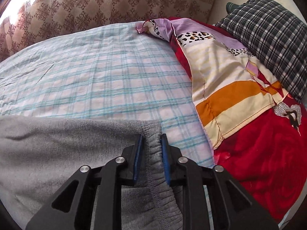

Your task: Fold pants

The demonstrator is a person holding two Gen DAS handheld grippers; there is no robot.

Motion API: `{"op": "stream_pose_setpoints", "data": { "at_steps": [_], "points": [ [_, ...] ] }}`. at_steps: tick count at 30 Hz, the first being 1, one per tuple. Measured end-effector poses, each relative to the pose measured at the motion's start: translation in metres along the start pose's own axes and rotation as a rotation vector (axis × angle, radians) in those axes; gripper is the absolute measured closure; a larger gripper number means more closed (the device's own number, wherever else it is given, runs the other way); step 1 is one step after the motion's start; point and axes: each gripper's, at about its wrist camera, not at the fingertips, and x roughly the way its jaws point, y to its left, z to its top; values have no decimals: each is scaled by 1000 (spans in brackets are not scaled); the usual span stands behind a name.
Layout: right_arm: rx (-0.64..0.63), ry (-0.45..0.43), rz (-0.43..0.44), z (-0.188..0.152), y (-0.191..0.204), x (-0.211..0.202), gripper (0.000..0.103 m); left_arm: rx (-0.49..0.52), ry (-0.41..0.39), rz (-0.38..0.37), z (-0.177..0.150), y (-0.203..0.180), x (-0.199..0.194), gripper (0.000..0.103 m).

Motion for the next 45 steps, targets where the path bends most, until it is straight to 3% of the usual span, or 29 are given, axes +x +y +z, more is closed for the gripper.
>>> {"op": "stream_pose_setpoints", "data": {
  "at_steps": [2, 6, 10, 14, 19, 24, 28, 31, 37, 45],
  "points": [
    [62, -27, 29, -3, -14, -21, 53, 2, 0, -3, 0, 0, 1, 98],
    [181, -58, 103, -23, -49, -70, 53, -2, -1, -16, 1, 0, 4, 98],
    [283, -24, 190, -60, -73, -99, 55, -10, -2, -42, 0, 2, 7, 98],
    [412, 50, 282, -98, -77, -95, 62, -2, 1, -65, 0, 5, 8, 99],
    [501, 97, 315, -121, -66, -77, 64, 14, 3, -86, -1, 8, 6, 99],
    [513, 103, 302, -114, -58, -67, 64, 11, -1, -105, -2, 11, 4, 98],
    [456, 51, 192, -103, -53, -83, 64, 5, -7, -114, -4, 12, 2, 98],
    [458, 50, 229, -101, -55, -83, 64, 6, -2, -109, -3, 12, 3, 99],
    [522, 87, 211, -111, -62, -73, 66, 2, -1, -109, -3, 11, 4, 98],
    [478, 84, 201, -105, -44, -66, 67, 3, 7, -100, -2, 8, 7, 99]
  ]
}}
